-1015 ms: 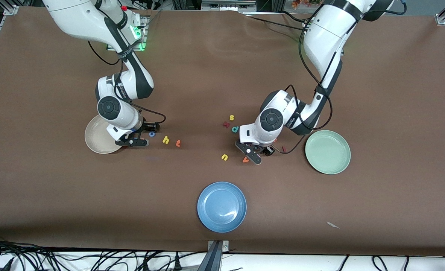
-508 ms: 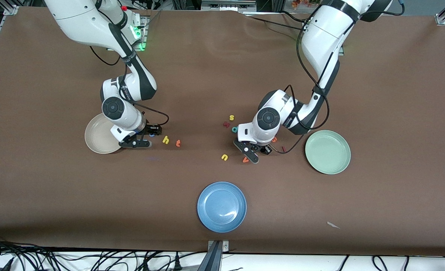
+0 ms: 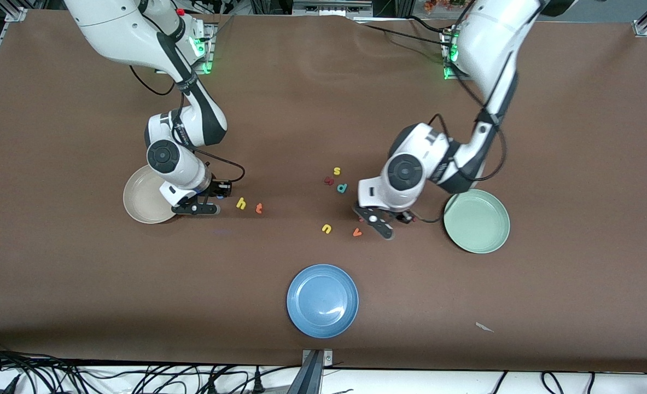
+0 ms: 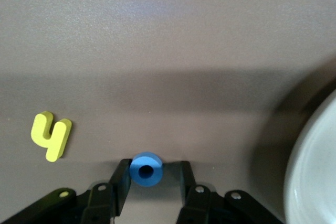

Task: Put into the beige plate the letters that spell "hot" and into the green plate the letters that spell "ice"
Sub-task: 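Drop the ring on the white plate while the left gripper drops c on green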

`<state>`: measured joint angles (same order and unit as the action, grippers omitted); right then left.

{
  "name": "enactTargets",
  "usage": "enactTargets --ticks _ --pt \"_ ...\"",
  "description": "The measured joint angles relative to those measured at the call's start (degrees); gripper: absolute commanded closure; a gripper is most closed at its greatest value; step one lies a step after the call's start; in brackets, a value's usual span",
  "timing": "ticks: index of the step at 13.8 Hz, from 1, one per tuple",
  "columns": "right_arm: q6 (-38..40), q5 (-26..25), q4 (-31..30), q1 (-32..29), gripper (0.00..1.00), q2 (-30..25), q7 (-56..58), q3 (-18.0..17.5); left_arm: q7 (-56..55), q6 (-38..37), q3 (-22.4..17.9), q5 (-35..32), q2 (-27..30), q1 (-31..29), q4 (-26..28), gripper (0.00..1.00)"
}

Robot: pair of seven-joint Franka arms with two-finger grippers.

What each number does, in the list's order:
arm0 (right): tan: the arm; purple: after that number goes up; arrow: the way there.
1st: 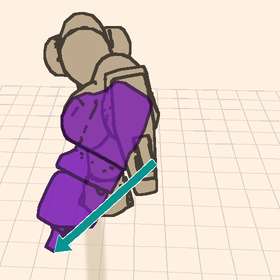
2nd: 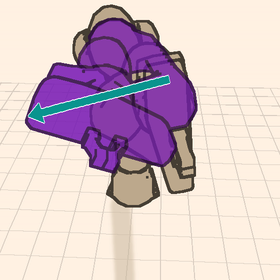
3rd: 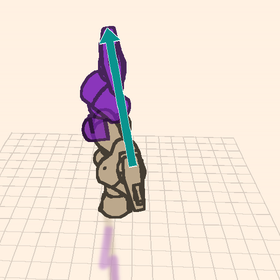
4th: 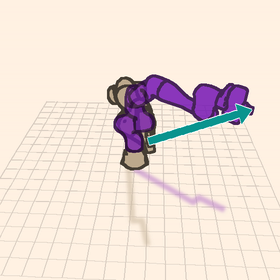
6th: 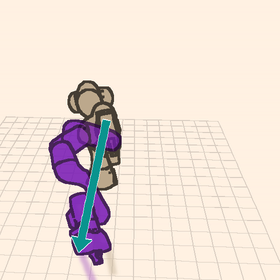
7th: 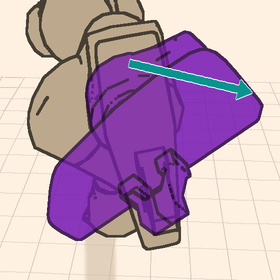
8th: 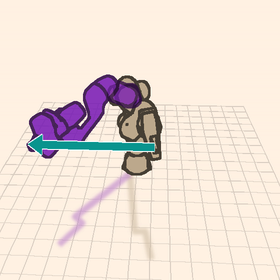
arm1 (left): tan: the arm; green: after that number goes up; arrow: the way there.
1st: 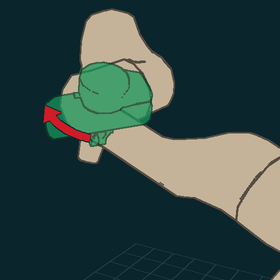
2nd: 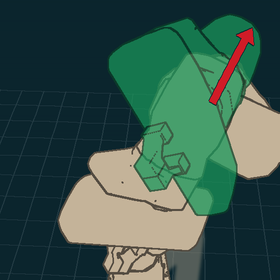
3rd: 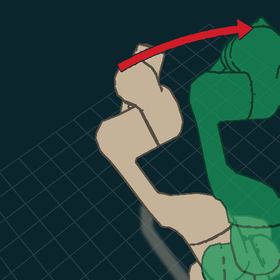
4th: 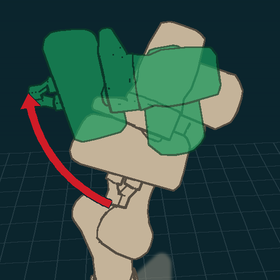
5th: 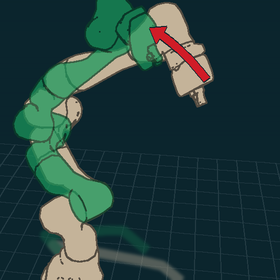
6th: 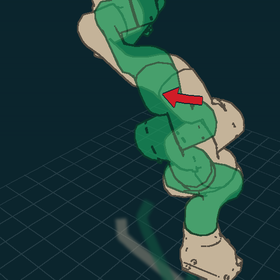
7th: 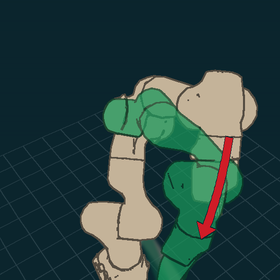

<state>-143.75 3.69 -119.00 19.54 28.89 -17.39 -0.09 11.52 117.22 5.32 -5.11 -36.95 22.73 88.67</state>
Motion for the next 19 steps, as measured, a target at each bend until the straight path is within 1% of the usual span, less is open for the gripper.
enactTargets --ticks 1,2,4,6,7,9,10,11,12,14,16,18,19 --pt "0.00 0.00 0.00 0.00 0.62 0.00 0.00 0.00 1.56 -2.33 -0.06 0.00 1.10 -2.16 0.08 1.00" --pt "0.04 0.00 0.00 -0.02 0.65 -0.02 0.00 0.02 3.00 -3.70 -0.12 -0.01 1.55 -4.64 0.32 1.00" --pt "0.09 0.00 0.00 -0.04 0.78 -0.10 0.00 0.05 6.71 -4.10 -0.17 -0.05 1.45 -9.85 1.60 1.00" --pt "0.22 -0.01 -0.01 -0.06 0.85 -0.20 0.00 0.12 12.87 -3.65 -0.20 -0.07 0.84 -14.32 2.98 1.00" --pt "0.23 -0.01 -0.01 -0.06 0.88 -0.20 0.00 0.12 15.83 -3.14 -0.19 -0.07 0.44 -16.10 3.38 0.99" --pt "0.23 -0.01 -0.01 -0.06 0.88 -0.20 0.00 0.12 18.98 -0.72 -0.17 -0.11 -0.17 -18.15 5.04 0.98" --pt "0.23 -0.01 -0.01 -0.06 0.88 -0.20 0.00 0.12 19.35 2.08 -0.18 -0.70 -0.37 -18.55 6.87 0.96" --pt "0.27 -0.01 0.01 -0.06 0.88 -0.21 0.00 0.12 19.36 5.25 -0.17 -2.32 -0.52 -18.78 8.98 0.68" --pt "0.51 0.00 0.12 -0.06 0.88 -0.22 0.01 0.10 19.35 7.57 -0.15 -3.75 -0.56 -19.00 10.87 0.01" --pt "4.44 0.00 1.83 -0.02 0.90 -0.56 0.01 0.04 19.52 8.95 -0.07 -4.51 -0.39 -19.40 12.03 0.00" --pt "13.88 0.00 5.92 -0.12 0.90 -2.39 0.01 1.15 19.68 9.19 0.95 -4.95 0.41 -19.27 11.89 0.00" --pt "24.02 0.00 10.55 -0.34 0.90 -5.02 1.14 4.32 19.28 9.01 2.63 -4.96 2.50 -18.34 11.46 0.00" --pt "27.57 -0.01 12.05 -0.47 0.89 -6.10 2.78 6.36 18.98 8.41 3.38 -4.96 3.84 -17.84 11.05 0.00"
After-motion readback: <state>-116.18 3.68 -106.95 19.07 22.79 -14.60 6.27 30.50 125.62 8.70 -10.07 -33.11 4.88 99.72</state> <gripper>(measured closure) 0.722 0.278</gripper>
